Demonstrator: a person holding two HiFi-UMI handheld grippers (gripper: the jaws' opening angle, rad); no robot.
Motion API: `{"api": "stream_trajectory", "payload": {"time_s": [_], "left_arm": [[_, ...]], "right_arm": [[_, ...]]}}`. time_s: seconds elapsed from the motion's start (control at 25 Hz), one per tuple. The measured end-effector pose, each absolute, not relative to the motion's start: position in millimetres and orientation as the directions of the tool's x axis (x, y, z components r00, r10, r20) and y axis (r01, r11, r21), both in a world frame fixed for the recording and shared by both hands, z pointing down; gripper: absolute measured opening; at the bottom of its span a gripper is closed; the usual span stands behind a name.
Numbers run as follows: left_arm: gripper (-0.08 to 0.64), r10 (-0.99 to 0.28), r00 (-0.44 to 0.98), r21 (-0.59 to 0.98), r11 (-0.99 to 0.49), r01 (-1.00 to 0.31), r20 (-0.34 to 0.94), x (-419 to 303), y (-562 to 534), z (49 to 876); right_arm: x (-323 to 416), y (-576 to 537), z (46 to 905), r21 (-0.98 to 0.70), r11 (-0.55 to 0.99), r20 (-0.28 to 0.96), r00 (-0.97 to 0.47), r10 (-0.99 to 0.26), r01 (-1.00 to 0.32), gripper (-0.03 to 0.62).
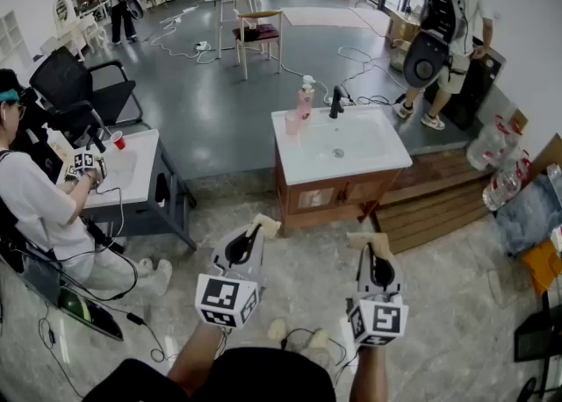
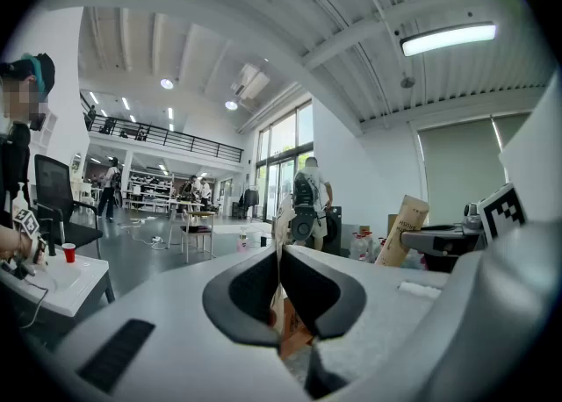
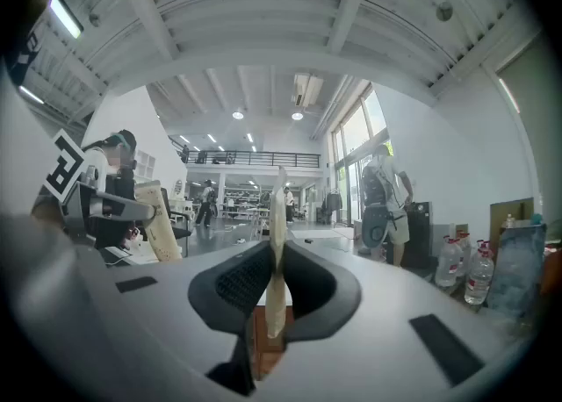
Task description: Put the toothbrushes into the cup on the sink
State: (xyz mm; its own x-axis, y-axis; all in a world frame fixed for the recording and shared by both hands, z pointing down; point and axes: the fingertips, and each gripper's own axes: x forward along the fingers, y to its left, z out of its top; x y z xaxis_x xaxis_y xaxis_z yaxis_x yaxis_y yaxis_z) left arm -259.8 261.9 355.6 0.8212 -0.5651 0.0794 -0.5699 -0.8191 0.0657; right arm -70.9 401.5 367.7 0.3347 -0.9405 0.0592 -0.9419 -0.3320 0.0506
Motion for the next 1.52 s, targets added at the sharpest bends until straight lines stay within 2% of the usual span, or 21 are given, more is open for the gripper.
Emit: {"api": "stream_trajectory", "payload": {"time_s": [0.52, 0.8, 1.52], "left_arm": [[0.009, -0.549, 0.832, 0.07, -0.83, -0.554, 0.078, -264.4, 251.7, 357.9], [0.009, -0.544, 0.836, 0.077, -0.832, -0.549, 0.075, -253.0, 235.6, 360.9], [0.009, -0.6, 0.791, 0.079, -0.788, -0.61, 0.118, -148.6, 152.3, 376.1]], "right_arm": [[-80.1, 394.8, 367.4, 0.06, -0.346, 0.086, 0.35, -0.933, -0.936, 0.044], [-68.0, 376.7, 367.5, 0.056, -0.347, 0.056, 0.35, -0.935, -0.936, 0.044], [45.0, 275.9, 383.7, 0.015, -0.271, 0.068, 0.271, -0.96, -0.962, 0.044]]}}
